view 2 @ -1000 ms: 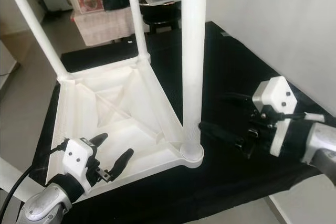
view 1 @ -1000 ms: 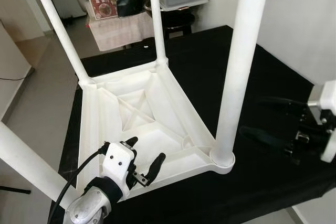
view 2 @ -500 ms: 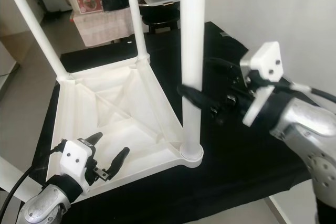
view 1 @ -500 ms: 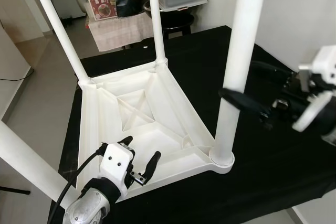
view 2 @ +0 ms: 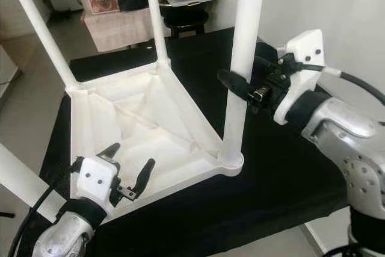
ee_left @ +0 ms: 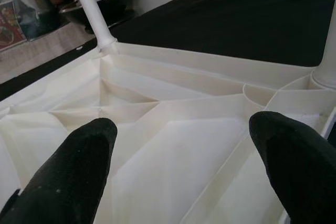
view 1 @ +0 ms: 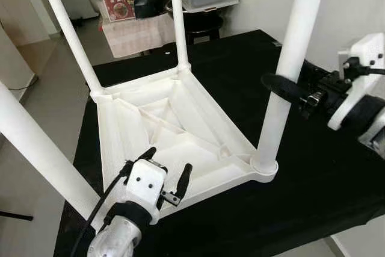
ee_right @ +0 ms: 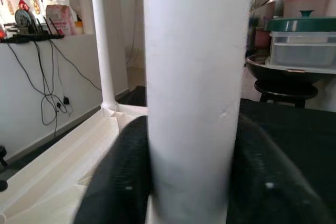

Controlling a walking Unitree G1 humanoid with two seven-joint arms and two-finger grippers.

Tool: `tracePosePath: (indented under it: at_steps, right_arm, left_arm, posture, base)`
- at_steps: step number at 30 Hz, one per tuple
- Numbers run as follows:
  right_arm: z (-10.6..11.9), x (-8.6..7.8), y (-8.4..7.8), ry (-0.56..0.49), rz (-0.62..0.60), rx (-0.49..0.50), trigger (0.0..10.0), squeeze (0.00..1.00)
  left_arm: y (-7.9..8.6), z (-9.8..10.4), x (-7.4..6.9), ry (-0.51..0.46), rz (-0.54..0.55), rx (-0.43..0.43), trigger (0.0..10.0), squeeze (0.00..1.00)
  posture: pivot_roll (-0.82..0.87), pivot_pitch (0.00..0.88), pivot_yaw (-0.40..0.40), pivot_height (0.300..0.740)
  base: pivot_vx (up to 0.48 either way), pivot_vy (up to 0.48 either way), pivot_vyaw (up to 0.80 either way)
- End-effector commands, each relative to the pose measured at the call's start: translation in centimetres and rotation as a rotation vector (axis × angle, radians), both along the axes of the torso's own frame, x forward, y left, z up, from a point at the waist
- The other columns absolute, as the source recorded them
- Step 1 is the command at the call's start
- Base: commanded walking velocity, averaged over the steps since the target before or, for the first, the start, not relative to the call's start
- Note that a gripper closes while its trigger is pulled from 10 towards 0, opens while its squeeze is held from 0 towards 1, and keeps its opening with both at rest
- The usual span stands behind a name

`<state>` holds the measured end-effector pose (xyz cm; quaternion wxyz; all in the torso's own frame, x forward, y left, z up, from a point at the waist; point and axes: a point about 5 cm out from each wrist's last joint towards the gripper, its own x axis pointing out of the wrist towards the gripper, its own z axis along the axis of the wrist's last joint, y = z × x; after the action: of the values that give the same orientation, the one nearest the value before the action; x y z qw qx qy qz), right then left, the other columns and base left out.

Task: Building children table

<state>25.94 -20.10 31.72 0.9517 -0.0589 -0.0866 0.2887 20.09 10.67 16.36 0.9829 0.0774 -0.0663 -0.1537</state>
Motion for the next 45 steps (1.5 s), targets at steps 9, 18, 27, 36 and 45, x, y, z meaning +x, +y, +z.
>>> tracePosePath:
  at_steps: [9, 18, 27, 36, 45]
  right_arm:
    - [-0.7, 0.9, 1.7, 0.057, 0.004, 0.034, 0.0, 0.0]
    - [-2.6, 3.6, 3.2, 0.141, -0.062, 0.024, 0.0, 0.0]
    - [-3.8, 6.9, 3.6, 0.149, -0.178, -0.035, 0.0, 0.0]
    - [-5.0, 7.1, 4.2, 0.189, -0.153, -0.01, 0.0, 0.0]
    - [-5.4, 6.9, 4.8, 0.214, -0.124, -0.016, 10.0, 0.0]
  left_arm:
    - [-0.5, -0.3, -1.9, 0.162, -0.044, -0.109, 10.0, 0.0]
    - [0.8, -0.6, -5.0, 0.281, 0.025, -0.213, 10.0, 0.0]
    - [3.3, -3.0, -7.7, 0.402, 0.234, -0.161, 10.0, 0.0]
    - [5.6, -2.1, -9.4, 0.352, 0.38, -0.127, 10.0, 0.0]
    - [8.0, -0.8, -8.2, 0.235, 0.474, -0.056, 10.0, 0.0]
  posture:
    - [-0.19, 0.084, 0.014, 0.74]
    - [-0.12, 0.069, -0.025, 0.74]
    - [-0.06, 0.066, -0.05, 0.74]
    - [-0.02, 0.107, -0.048, 0.74]
    - [-0.02, 0.121, -0.044, 0.74]
  base:
    - [0.0, 0.0, 0.0]
    - [0.0, 0.0, 0.0]
    - [0.0, 0.0, 0.0]
    - [0.0, 0.0, 0.44]
    - [0.0, 0.0, 0.0]
